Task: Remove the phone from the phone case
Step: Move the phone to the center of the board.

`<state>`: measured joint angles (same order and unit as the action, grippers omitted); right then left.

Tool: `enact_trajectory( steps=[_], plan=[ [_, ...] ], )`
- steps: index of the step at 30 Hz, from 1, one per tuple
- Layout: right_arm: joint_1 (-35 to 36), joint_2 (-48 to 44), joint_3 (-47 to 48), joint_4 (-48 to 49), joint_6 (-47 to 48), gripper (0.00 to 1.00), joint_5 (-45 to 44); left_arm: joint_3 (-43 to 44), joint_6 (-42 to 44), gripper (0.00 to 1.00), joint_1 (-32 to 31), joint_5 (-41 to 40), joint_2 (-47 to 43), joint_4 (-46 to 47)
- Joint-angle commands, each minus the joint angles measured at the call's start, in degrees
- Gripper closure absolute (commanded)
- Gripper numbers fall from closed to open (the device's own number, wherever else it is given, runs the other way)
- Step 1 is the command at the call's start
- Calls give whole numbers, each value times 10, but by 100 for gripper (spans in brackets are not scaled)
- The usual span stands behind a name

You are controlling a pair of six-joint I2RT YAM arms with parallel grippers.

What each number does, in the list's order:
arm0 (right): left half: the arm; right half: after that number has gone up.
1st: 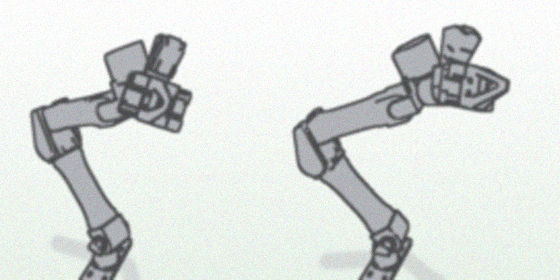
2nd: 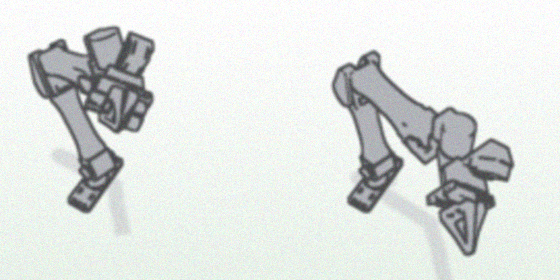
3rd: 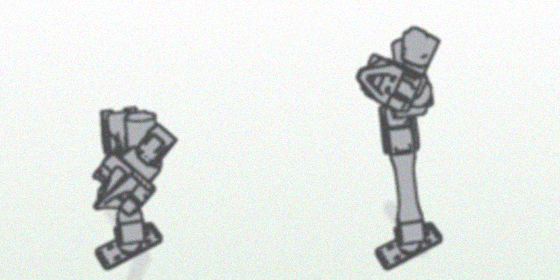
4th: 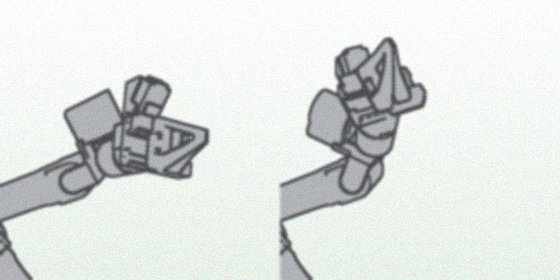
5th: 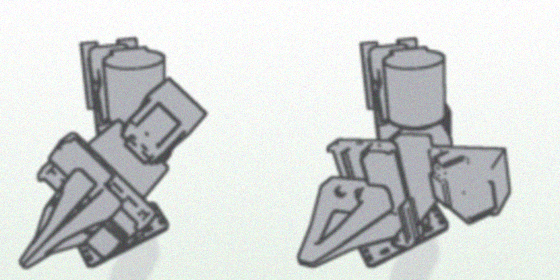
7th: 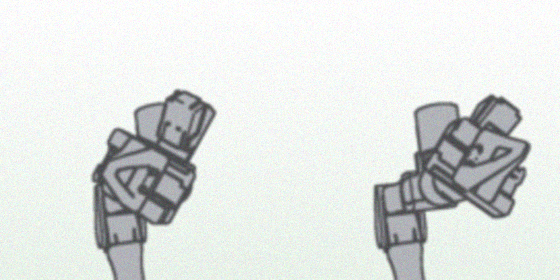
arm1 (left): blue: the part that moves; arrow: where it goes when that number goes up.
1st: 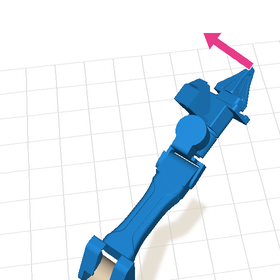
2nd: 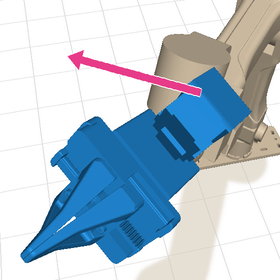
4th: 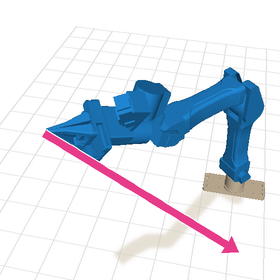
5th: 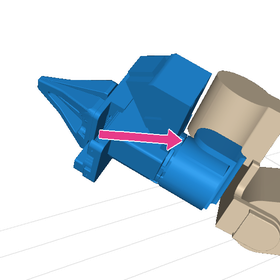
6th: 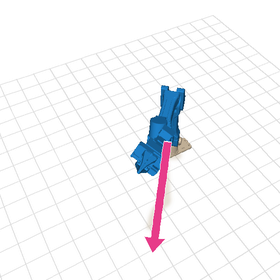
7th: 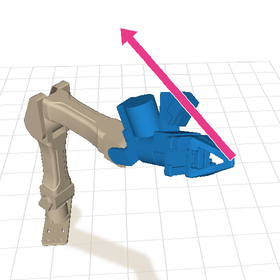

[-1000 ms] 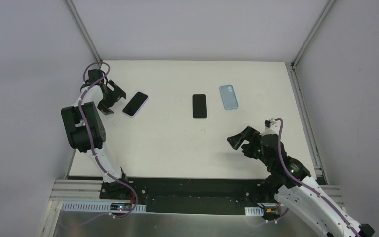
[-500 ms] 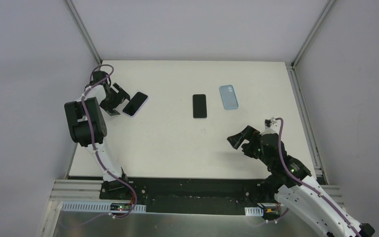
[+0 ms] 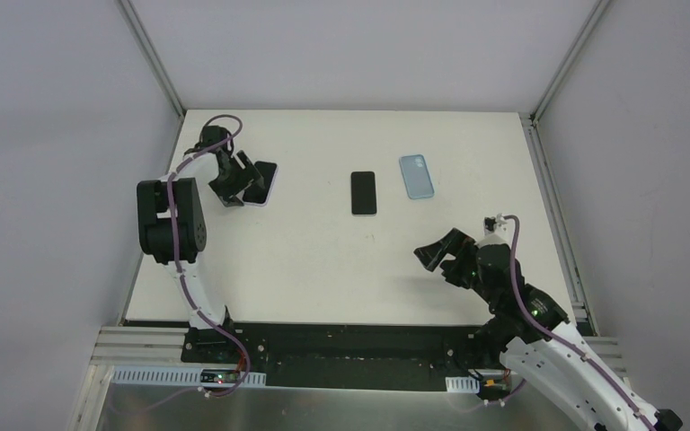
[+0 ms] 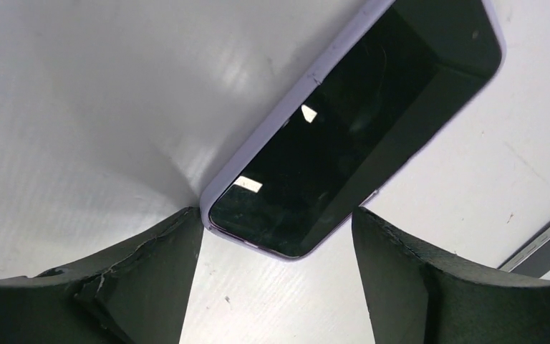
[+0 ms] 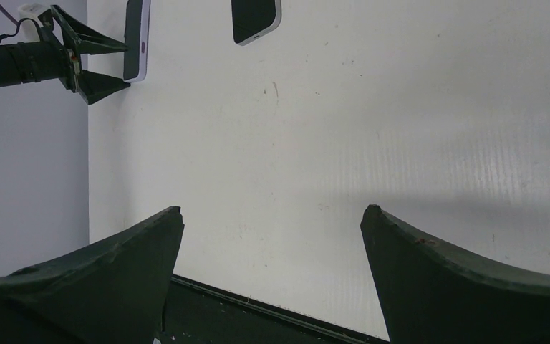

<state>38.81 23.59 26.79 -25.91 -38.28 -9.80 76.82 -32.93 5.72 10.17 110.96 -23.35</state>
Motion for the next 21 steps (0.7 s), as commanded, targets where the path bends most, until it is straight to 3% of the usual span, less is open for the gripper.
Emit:
enact_trajectory(
  steps=[1,8,15,21],
  plan=[
    [-3,-15,7,10,2,1,-1,-12,25,24,-29,3,-30,-18],
    [-3,-34,3,0,4,1,-5,-17,28,26,-78,-10,-41,-18],
    [-3,-42,4,-5,7,1,-8,-32,30,6,-71,-119,-97,-24],
    [-3,-35,7,-5,8,1,-8,2,25,1,-79,-127,-75,-37]
  ],
)
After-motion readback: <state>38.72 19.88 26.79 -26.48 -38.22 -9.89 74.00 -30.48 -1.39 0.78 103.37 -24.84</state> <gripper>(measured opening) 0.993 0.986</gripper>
